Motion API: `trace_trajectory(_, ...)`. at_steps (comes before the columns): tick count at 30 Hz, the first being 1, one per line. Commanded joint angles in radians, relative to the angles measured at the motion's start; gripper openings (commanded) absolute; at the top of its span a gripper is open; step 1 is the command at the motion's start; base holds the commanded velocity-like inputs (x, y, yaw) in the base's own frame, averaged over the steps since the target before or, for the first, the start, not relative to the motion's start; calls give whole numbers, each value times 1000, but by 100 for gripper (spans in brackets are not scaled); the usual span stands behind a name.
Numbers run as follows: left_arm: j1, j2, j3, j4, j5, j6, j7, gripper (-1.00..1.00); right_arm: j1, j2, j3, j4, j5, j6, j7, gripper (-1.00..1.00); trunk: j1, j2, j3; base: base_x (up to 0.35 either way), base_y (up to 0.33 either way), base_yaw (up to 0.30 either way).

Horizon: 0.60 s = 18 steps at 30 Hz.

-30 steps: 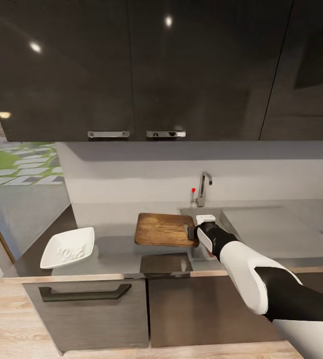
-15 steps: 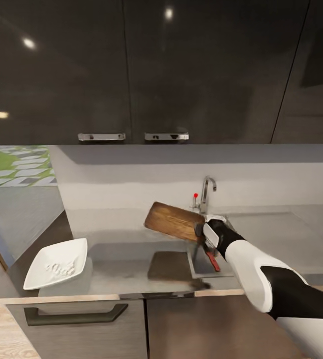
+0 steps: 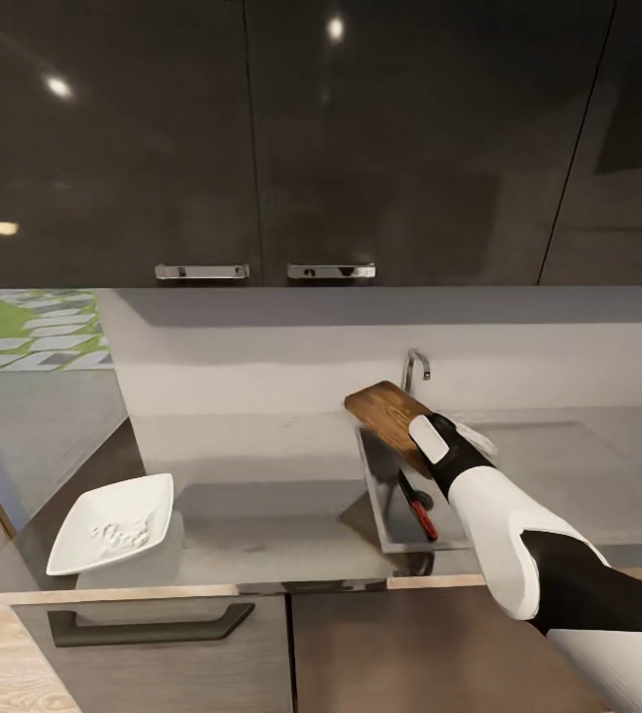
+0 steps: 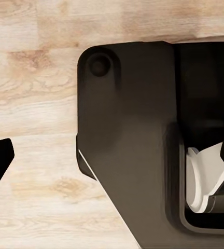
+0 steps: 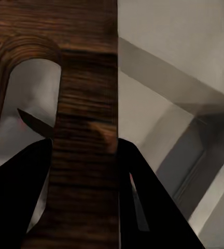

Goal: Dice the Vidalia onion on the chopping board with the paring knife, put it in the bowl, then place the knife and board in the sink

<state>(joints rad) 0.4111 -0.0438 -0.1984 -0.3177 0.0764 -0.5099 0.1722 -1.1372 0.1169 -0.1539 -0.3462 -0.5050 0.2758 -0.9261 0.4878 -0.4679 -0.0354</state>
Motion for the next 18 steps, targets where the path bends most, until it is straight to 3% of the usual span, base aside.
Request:
trace_trajectory(1,0,1,-9,-1,8,-1,6,100,-1,2,1,-2,-8,2,-20,-100,1,-2,-2,0,0,0)
trace_trajectory(8,0,-1,-9,8,8,-2,4,100,-1,3,5,-3,-7,-5,-201,-100,1,-2,-2,0,0,0)
trace_trajectory(13,0,1,-9,18,7,-2,4,100,-1,2,3,-4,-6,-22,-257,-100,1,-2,-2,81,0,0)
trace_trajectory(18,0,1,-9,18,7,-4,4,100,0,-7,2,-2,-7,-58,-330,-100,1,-2,-2,277,20,0)
